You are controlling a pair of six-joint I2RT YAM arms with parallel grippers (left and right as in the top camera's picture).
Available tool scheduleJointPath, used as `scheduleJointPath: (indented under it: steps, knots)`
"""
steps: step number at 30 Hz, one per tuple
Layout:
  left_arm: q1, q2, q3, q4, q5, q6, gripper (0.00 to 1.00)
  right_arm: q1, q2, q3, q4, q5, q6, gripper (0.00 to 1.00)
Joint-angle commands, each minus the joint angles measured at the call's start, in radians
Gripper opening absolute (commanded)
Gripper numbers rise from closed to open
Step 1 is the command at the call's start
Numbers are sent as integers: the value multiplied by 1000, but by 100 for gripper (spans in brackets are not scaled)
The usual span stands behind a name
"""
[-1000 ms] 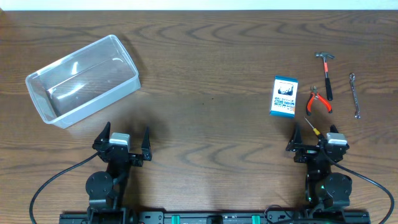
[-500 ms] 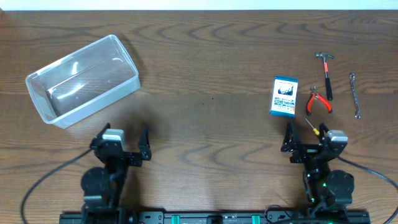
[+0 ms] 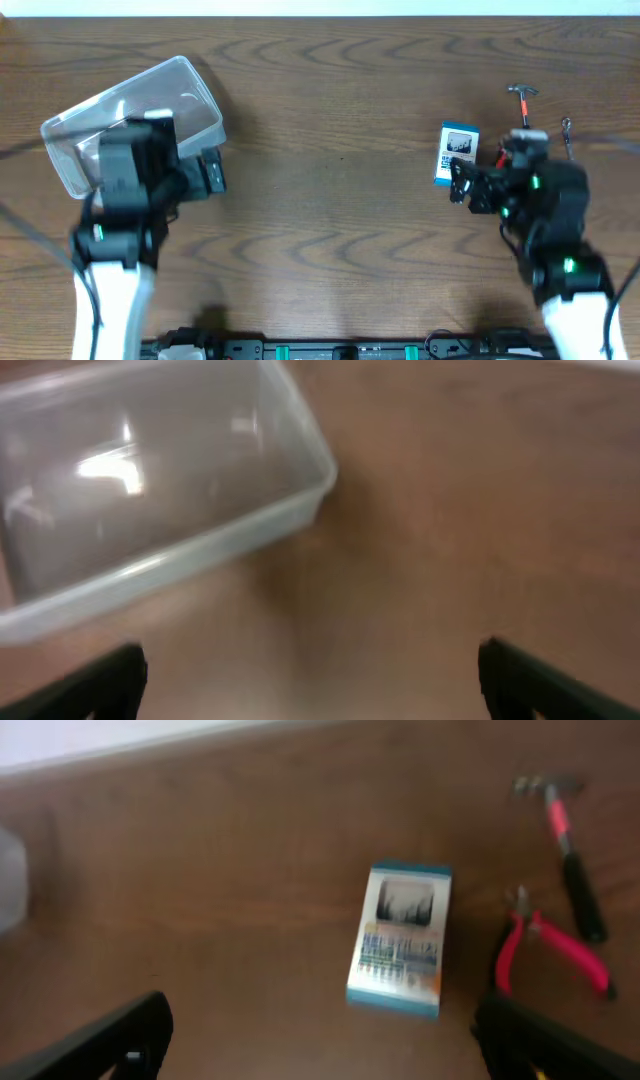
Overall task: Pack container
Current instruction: 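Reach the left gripper to the clear container's left rim and grasp it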
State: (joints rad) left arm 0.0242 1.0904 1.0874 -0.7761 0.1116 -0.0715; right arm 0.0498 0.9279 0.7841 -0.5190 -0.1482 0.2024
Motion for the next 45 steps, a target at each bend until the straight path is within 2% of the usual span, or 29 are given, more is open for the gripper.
scheduleJointPath:
  steps: [1,4,9,15,18,24,26,32,35,39,45]
  knots:
    - [26,125,180,-180,-19,-21,98,24,149,202,-161,-2,-85,99]
    - [33,198,278,-397,-19,-20,98,23,269,352,-336,12,-113,99]
    - [33,227,263,-472,-18,-21,98,23,332,436,-375,-78,-114,99]
    - [34,233,291,-469,-11,-21,98,27,336,466,-317,-88,-114,99]
    - [69,240,348,-466,-12,-59,98,39,348,468,-306,-80,-115,99]
    - [282,328,549,-482,-20,-95,98,103,424,468,-315,-32,-122,95]
    - [365,378,609,-480,-19,-111,98,125,451,468,-315,-31,-129,99]
    - [543,528,672,-442,-20,-115,98,159,491,468,-322,-5,-175,99]
    - [577,599,671,-412,-56,-84,98,159,491,468,-329,-5,-208,99]
    - [581,676,671,-365,-215,-44,98,159,491,468,-348,-5,-240,99]
    - [581,788,671,-286,-232,36,98,159,491,468,-388,-5,-268,99]
